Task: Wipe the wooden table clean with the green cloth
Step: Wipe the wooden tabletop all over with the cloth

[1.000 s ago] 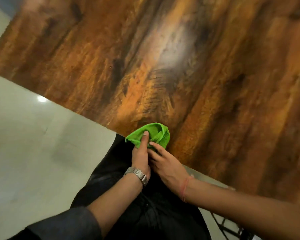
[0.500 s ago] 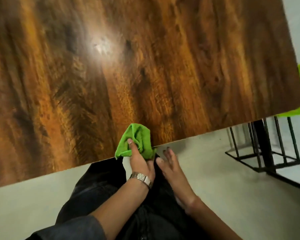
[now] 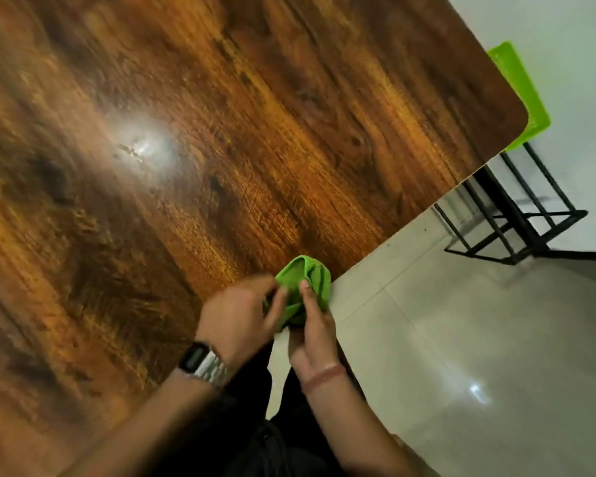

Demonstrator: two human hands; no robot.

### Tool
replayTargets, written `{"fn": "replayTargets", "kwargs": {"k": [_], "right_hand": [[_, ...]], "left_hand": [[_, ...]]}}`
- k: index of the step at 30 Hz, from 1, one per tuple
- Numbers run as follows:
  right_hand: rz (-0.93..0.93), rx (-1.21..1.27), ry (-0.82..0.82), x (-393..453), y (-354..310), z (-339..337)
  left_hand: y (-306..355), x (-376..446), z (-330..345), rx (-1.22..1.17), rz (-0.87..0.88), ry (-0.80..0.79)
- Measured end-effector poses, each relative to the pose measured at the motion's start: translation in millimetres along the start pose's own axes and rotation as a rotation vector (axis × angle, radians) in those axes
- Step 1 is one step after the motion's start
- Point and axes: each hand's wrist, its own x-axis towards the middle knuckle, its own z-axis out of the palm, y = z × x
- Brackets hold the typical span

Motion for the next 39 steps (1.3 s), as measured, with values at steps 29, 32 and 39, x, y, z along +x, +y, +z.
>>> {"fn": "replayTargets", "kwargs": {"k": [29,32,39], "right_hand": [[-0.855,0.008,0.439,141.0,-270.8,34.2],[-0.882,-0.077,0.447,161.3,-317.4,31.5],[-0.988,-0.479,0.548,182.2,-407.7,33.8]], "left_hand": [[50.7,269.4,-44.6,0.642,0.703,0.188],[51.1,268.1,-46.5,0.636,0.694,0.152],[53.2,268.3,-49.3,0.560,0.660,0.101]]}}
